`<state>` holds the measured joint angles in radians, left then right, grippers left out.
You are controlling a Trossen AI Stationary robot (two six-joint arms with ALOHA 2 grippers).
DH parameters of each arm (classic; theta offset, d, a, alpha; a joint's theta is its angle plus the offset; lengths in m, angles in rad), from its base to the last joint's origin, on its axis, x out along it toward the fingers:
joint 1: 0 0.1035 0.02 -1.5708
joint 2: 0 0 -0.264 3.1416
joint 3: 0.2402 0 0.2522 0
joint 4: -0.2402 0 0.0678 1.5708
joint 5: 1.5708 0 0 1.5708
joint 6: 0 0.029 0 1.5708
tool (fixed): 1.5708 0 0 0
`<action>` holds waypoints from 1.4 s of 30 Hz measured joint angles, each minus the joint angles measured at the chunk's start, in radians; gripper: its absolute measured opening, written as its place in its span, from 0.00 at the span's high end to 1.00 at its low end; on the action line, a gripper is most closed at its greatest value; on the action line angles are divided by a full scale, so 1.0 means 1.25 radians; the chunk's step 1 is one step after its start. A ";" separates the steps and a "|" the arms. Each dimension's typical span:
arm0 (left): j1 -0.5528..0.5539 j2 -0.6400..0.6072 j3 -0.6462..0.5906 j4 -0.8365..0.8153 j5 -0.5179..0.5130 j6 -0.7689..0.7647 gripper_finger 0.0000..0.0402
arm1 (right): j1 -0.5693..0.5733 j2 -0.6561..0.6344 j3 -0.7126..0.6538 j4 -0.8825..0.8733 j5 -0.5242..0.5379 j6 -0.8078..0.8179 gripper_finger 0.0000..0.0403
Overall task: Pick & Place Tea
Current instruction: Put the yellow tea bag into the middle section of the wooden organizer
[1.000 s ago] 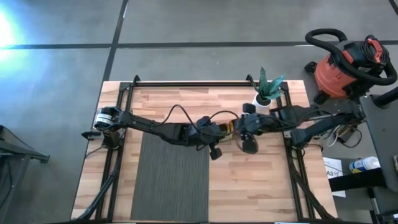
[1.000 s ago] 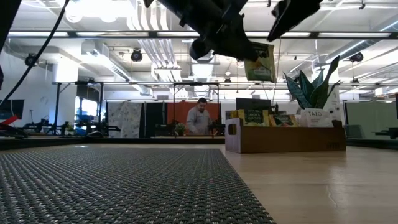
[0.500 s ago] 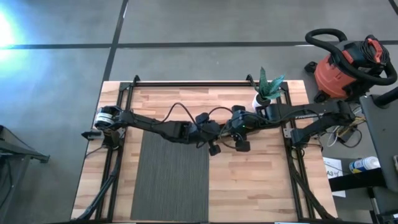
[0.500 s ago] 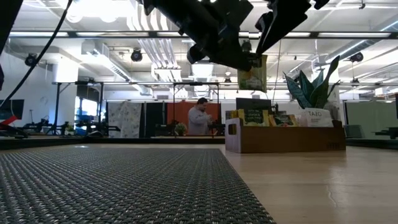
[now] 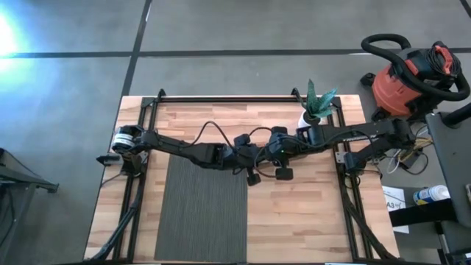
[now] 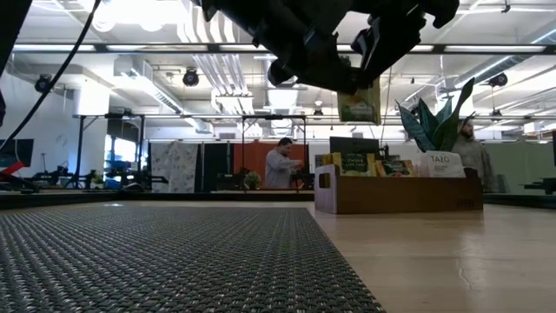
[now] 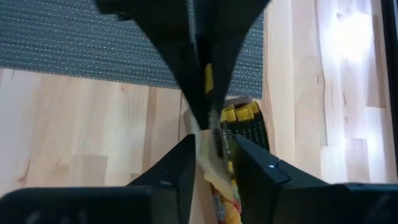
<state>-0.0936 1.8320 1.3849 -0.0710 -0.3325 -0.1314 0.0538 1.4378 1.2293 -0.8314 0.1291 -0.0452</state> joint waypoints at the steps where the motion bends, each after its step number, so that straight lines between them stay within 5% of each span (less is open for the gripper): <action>1: 0.000 0.000 0.000 -0.002 0.000 0.000 1.00 | 0.000 0.000 0.000 0.000 0.000 0.000 0.76; 11: 0.001 0.000 0.000 -0.013 -0.003 -0.002 0.99 | 0.000 0.008 -0.002 0.001 -0.009 0.000 0.97; 26: -0.018 -0.002 0.000 -0.099 -0.057 -0.110 0.82 | -0.026 0.030 -0.010 0.000 0.004 0.004 0.98; 42: -0.112 -0.051 0.000 -0.252 -0.206 -0.258 0.82 | -0.046 0.031 -0.102 0.109 -0.046 -0.078 0.98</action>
<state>-0.2333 1.7683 1.3846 -0.3860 -0.5900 -0.4544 -0.0040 1.4769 1.1020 -0.6954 0.0719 -0.1425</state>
